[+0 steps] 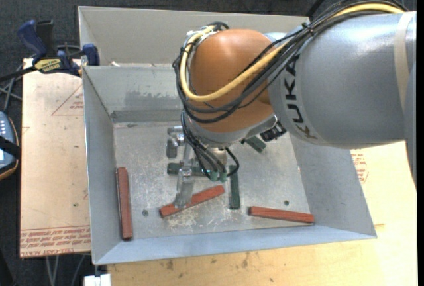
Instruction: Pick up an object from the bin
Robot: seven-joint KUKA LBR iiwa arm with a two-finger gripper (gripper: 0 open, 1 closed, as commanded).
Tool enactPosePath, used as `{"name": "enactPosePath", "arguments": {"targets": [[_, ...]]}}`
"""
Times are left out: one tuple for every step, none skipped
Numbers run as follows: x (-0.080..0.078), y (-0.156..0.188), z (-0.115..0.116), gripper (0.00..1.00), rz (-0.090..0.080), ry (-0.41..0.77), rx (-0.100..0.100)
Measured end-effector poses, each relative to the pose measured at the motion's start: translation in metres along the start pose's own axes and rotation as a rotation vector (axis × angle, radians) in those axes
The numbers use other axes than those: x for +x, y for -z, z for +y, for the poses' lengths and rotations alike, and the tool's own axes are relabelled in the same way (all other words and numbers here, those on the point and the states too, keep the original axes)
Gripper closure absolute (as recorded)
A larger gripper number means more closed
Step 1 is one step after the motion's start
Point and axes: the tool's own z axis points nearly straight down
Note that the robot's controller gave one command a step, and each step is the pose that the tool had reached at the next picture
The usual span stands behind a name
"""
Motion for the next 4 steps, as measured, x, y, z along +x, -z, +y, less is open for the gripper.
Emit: {"name": "enactPosePath", "arguments": {"targets": [[-0.001, 0.003, -0.001, 0.0, -0.004, -0.002, -0.001], [-0.008, 0.01, 0.017, 0.0, -0.007, 0.121, 0.001], [-0.015, -0.032, 0.002, 0.0, -0.017, 0.312, -0.004], [-0.025, -0.094, -0.035, 0.0, -0.013, 0.154, -0.001]]}}
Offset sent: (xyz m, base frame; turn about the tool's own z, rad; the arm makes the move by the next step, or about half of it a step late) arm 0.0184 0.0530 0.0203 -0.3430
